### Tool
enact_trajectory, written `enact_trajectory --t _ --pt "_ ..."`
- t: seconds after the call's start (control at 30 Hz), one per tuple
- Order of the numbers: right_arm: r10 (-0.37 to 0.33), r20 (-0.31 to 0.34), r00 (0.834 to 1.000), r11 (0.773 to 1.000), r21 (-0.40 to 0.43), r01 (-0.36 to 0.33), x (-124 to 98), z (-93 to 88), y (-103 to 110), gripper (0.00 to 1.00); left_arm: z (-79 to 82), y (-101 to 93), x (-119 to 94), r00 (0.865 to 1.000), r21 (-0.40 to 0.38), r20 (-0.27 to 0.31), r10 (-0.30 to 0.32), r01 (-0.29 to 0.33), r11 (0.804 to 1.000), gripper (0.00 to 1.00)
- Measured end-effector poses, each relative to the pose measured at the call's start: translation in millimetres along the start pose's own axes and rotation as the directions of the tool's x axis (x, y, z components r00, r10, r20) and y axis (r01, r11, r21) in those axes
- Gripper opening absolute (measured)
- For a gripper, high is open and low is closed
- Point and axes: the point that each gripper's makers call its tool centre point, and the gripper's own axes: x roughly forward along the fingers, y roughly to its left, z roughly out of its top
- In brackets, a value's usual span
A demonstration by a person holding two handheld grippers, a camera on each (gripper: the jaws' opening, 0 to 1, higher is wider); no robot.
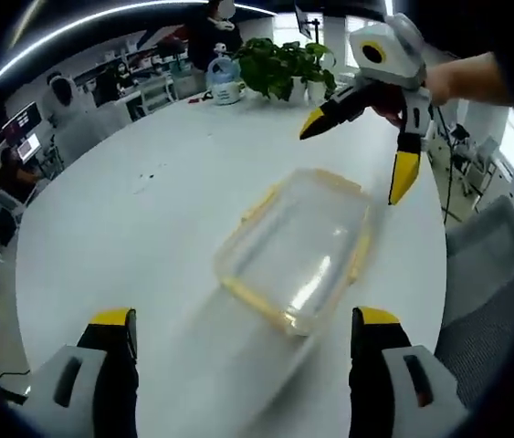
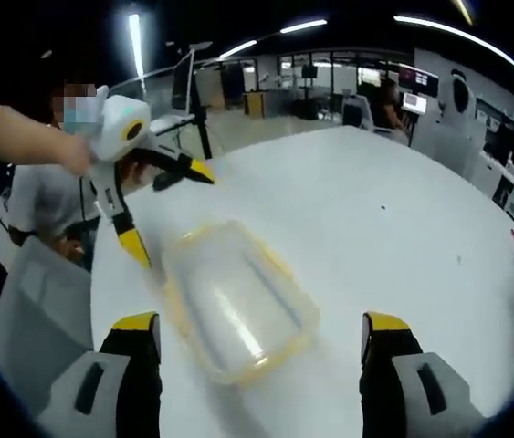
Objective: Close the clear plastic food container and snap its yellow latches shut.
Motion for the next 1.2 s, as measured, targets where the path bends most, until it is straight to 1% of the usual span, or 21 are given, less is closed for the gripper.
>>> enact_trajectory --t 0.07,0.13,0.17,0.2,0.27,0.33,0.47,0.57,0.63,0.73,0.87,0.93,1.0,1.1,1.13,1.17,1.2 --pt "-0.003 0.007 1.0 1.0 0.019 0.003 -3 -2.4 2 0.92 -1.5 0.8 -2 1.0 -0.019 0.007 0.003 -0.003 1.0 0.99" --pt "-0.021 0.019 1.0 1.0 0.018 0.021 -6 -3.6 1 0.92 -0.1 3.4 -5 0.999 -0.038 0.029 0.016 -0.015 0.999 0.99" --pt "-0.03 0.033 0.999 0.999 0.021 0.029 -7 -2.4 0 0.92 1.3 4.3 -6 0.999 -0.055 0.044 0.021 -0.019 0.998 0.99" --pt "-0.039 0.052 0.998 0.998 0.042 0.037 -10 -0.8 -1 0.92 3.5 6.7 -9 0.997 -0.08 0.066 0.038 -0.033 0.996 0.99" --pt "-0.056 0.076 0.996 0.997 0.066 0.051 -13 0.1 -3 0.92 3.8 10.4 -12 0.995 -0.094 0.087 0.059 -0.051 0.994 0.99" --pt "-0.074 0.095 0.993 0.995 0.069 0.067 -17 0.6 -3 0.92 2.5 12.0 -14 0.992 -0.109 0.104 0.072 -0.061 0.992 0.99" --pt "-0.098 0.126 0.987 0.991 0.099 0.086 -24 -0.1 -3 0.92 -4.8 11.7 -17 0.991 -0.132 0.104 0.082 -0.068 0.989 0.99" --pt "-0.117 0.15 0.982 0.988 0.121 0.099 -29 0.0 -3 0.92 -10.6 12.4 -22 0.988 -0.165 0.118 0.101 -0.081 0.983 0.99" --pt "-0.126 0.159 0.979 0.986 0.126 0.107 -31 -0.8 -1 0.92 -12.0 12.0 -27 0.984 -0.18 0.138 0.112 -0.086 0.98 0.99" --pt "-0.134 0.168 0.977 0.985 0.129 0.113 -34 -2.8 2 0.92 -16.1 11.9 -32 0.981 -0.194 0.151 0.125 -0.095 0.976 0.99" --pt "-0.146 0.186 0.972 0.983 0.14 0.121 -36 -3.8 8 0.92 -21.2 12.0 -38 0.974 -0.234 0.174 0.142 -0.099 0.967 0.99" --pt "-0.156 0.2 0.967 0.98 0.154 0.126 -38 -4.0 10 0.92 -23.2 9.1 -42 0.971 -0.263 0.188 0.147 -0.094 0.96 0.99" --pt "-0.165 0.214 0.963 0.978 0.165 0.131 -39 -3.7 13 0.92 -26.8 5.9 -43 0.97 -0.275 0.196 0.145 -0.088 0.958 0.99" --pt "-0.179 0.233 0.956 0.973 0.183 0.138 -41 -4.6 15 0.92 -28.4 7.0 -45 0.966 -0.292 0.207 0.155 -0.09 0.952 0.99" --pt "-0.184 0.235 0.954 0.972 0.187 0.141 -42 -6.9 18 0.92 -28.1 6.2 -47 0.963 -0.306 0.216 0.161 -0.09 0.948 0.99" --pt "-0.188 0.239 0.953 0.971 0.189 0.144 -43 -8.2 19 0.92 -27.2 5.5 -50 0.956 -0.324 0.237 0.172 -0.089 0.942 0.99" --pt "-0.194 0.243 0.951 0.97 0.193 0.149 -44 -9.5 20 0.92 -28.6 3.7 -51 0.954 -0.335 0.245 0.173 -0.084 0.939 0.99"
